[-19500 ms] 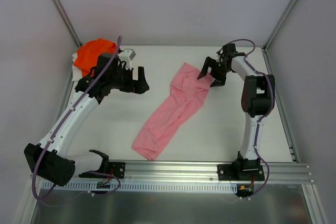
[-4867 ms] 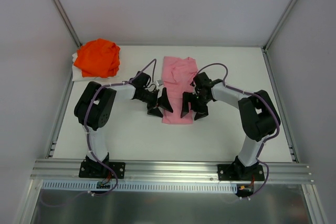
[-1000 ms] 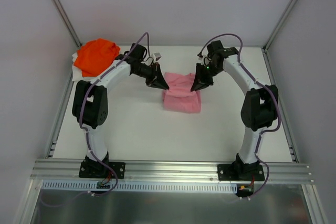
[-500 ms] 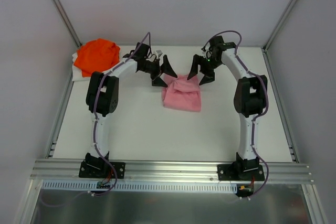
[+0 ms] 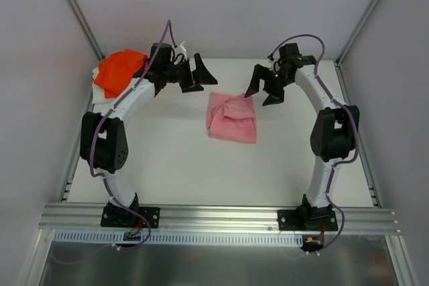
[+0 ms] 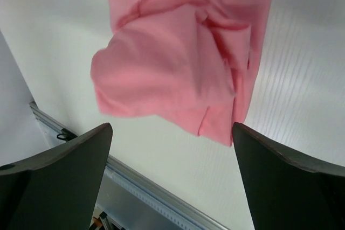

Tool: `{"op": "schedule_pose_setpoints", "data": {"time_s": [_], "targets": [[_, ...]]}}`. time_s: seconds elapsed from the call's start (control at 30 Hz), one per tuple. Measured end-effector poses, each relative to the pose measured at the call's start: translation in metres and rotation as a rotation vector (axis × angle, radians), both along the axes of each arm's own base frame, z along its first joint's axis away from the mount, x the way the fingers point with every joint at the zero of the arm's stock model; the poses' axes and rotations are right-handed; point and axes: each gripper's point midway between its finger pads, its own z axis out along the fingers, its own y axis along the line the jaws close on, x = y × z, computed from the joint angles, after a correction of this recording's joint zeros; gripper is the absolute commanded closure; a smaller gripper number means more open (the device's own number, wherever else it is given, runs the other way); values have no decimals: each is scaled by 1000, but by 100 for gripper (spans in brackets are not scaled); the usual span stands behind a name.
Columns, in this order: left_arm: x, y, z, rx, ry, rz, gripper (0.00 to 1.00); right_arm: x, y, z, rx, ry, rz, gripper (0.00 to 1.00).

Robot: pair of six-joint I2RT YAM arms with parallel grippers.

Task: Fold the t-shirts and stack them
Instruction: Fold the long partially folded tshirt into a neat square

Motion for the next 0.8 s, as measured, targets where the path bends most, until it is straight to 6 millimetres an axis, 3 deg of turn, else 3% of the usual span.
{"op": "schedule_pose_setpoints", "data": {"time_s": [0.1, 0.13, 0.17, 0.2, 0.23, 0.37, 0.47, 0.63, 0.8], "targets": [[-12, 4, 15, 15, -41, -17, 1, -37, -5, 20, 6, -15, 4, 1], [-16, 6, 17, 22, -47, -23, 1, -50, -6, 26, 7, -20, 10, 8], [-20, 8, 19, 32, -55, -31, 1, -62, -5, 30, 10, -30, 21, 44], [-25, 9, 19, 41, -56, -37, 1, -74, -4, 32, 11, -39, 37, 87], [-30, 11, 17, 51, -55, -44, 1, -87, -2, 31, 13, -32, 49, 99], [-52, 19, 5, 78, -24, -58, 1, -131, 4, 3, -2, 67, 88, 100], [-63, 22, -2, 91, 4, -63, 1, -148, 9, -20, -25, 138, 113, 100], [-67, 24, -4, 102, 10, -68, 1, -147, 27, -41, -51, 171, 158, 100], [-69, 25, -3, 106, 10, -72, 1, -124, 49, -51, -53, 166, 183, 100]]}}
